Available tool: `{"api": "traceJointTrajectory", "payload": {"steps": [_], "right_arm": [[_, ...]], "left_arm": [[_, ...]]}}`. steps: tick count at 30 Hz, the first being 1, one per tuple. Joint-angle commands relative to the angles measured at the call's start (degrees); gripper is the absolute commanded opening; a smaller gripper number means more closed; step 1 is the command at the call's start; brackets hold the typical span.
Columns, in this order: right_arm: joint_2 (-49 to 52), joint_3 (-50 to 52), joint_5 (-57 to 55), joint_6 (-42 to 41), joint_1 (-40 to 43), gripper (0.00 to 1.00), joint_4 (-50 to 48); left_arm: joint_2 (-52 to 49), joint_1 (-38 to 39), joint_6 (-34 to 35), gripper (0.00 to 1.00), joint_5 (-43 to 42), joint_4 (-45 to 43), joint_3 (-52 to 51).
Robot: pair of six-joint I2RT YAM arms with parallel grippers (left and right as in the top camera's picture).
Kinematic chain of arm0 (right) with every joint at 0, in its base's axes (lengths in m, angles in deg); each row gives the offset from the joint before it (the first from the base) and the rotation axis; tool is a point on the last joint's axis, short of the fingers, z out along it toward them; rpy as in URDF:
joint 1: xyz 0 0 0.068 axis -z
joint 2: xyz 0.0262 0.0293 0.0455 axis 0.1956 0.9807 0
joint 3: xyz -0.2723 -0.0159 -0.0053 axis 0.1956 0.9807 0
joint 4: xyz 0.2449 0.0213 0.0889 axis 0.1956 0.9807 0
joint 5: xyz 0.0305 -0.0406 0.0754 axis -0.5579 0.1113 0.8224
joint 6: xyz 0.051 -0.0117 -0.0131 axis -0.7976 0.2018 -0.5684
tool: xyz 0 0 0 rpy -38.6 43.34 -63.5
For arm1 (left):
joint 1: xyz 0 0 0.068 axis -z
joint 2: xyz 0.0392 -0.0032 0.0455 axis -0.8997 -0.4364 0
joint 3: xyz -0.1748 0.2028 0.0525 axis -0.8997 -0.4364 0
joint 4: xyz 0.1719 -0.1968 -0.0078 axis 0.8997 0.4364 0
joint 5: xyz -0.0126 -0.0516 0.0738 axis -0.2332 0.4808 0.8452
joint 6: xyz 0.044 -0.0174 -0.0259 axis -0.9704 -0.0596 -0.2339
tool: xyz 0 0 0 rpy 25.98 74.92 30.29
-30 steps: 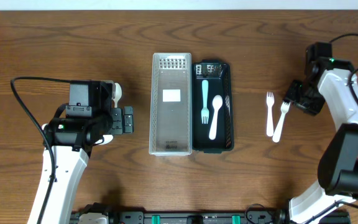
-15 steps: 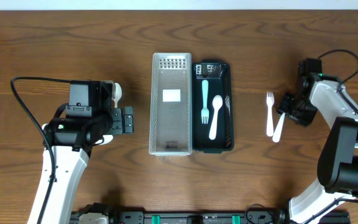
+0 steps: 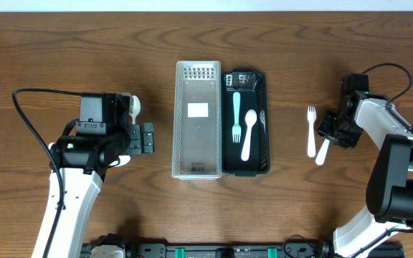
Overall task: Pack container
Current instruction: 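Move right gripper back and grasp a white fork, then carry the white fork into the dark green basket and release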
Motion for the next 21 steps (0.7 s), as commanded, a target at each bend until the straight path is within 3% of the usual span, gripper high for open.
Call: {"api": "traceJointTrajectory", "payload": {"steps": [1,6,10,16,21], "right_arm": [[0.4,0.7,-0.3,0.2,0.0,0.24,0.1],[0.4,0.7,-0.3,0.2,0.0,0.15,0.1],[0.4,0.7,-0.3,0.2,0.0,0.01,0.1],[-1.4,-0.9,0.0,0.2,-1.4,0.01,2.2],[-7.9,-8.9,-0.1,0.3,-6.3,0.01,9.6]], "left_arm": [[0.0,-0.3,0.1,0.98,-0.2,0.2,1.0],[0.0,-0.3,0.1,0.98,-0.2,0.2,1.0],[0.0,-0.3,0.1,0.98,-0.2,0.2,1.0],[0.0,-0.3,0.1,0.98,-0.2,0.1,1.0],[0.0,-0.3,0.1,0.98,-0.2,0.2,1.0]]}}
